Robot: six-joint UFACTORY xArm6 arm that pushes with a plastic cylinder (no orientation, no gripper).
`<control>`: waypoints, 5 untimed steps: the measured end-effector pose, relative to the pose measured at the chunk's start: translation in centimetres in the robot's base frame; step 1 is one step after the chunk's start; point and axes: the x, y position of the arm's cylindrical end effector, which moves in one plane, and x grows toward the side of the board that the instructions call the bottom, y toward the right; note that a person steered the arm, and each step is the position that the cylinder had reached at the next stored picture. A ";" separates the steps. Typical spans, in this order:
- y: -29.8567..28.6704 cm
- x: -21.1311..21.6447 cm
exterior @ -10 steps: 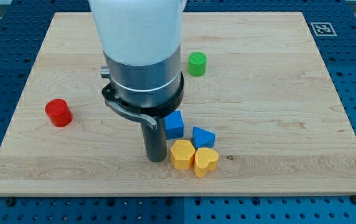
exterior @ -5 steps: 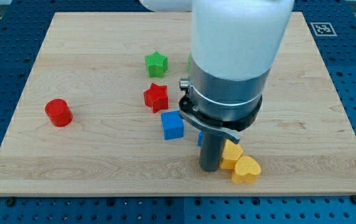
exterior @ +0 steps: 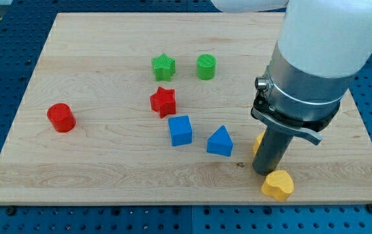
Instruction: Move the yellow hexagon towards center
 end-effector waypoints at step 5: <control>1.5 -4.4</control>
